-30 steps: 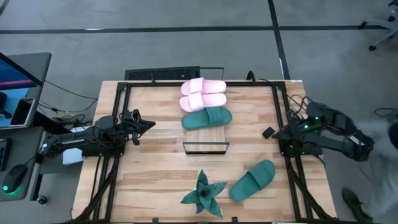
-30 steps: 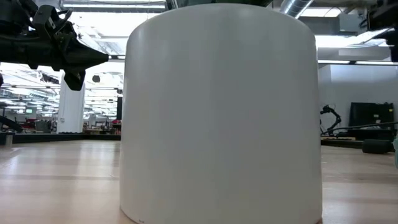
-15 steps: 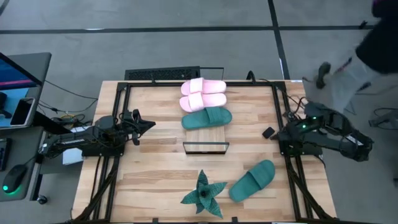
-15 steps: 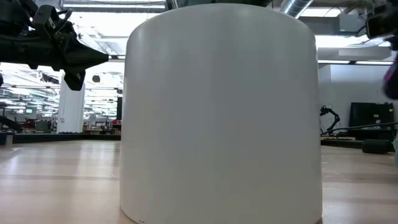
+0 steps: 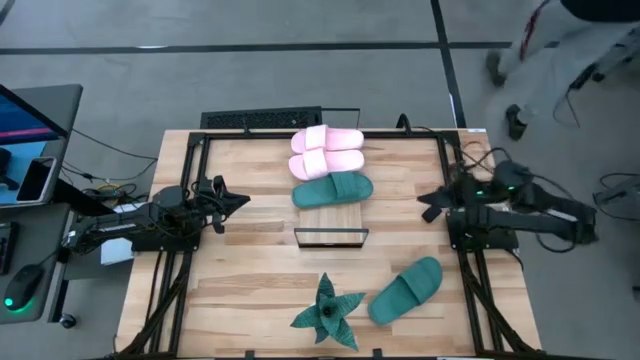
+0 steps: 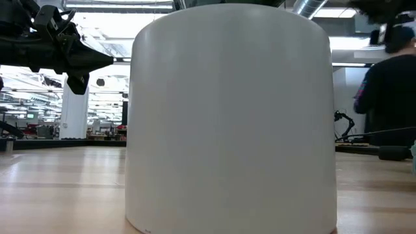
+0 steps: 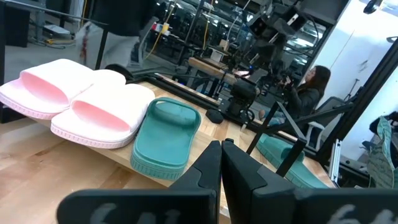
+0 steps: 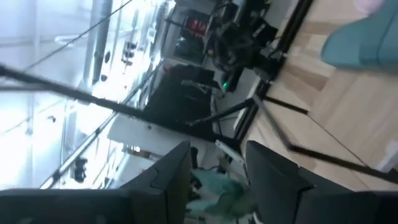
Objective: Pick and place slides into the shelf
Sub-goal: Put the green slipper on the shelf
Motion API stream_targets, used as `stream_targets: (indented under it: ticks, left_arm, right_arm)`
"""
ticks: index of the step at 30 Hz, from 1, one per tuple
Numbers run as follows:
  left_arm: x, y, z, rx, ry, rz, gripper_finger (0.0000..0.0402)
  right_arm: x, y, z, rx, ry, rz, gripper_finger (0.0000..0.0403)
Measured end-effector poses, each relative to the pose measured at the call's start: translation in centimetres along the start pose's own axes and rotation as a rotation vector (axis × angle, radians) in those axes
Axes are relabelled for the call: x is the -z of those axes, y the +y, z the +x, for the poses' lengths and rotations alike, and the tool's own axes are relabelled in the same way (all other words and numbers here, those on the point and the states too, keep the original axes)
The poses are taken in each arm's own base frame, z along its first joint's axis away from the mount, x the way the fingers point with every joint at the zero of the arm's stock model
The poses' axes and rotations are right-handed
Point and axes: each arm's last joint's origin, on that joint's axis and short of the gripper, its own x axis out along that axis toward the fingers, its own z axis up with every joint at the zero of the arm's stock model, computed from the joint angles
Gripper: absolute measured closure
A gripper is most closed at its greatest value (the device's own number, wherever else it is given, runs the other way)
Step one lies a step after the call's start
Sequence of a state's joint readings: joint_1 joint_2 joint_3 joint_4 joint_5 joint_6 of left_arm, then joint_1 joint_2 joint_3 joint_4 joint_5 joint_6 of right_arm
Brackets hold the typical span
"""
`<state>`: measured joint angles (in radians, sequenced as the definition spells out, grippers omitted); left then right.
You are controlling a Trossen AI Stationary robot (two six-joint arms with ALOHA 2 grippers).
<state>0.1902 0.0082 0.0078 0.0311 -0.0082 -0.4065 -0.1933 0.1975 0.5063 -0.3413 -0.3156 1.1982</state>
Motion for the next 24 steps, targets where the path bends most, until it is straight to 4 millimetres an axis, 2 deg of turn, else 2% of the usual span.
stream_targets:
  ticks: [4,8,24]
  left_arm:
    - [0.0,0.0,0.0,0.000,0.000,0.000,0.0401]
    - [0.0,0.0,0.0,-0.001,0.000,0.000,0.0401]
    - [0.0,0.0,0.0,-0.002,-0.001,0.000,0.0401]
  right_arm:
    - [1.0,-2.4,3.4,0.023,0.003,0.067,0.0253]
    - [3.0,-4.1,5.1,0.143,0.081,0.117,0.0257]
    - [9.6,-6.1,3.2,0.548,0.371,0.279,0.0257]
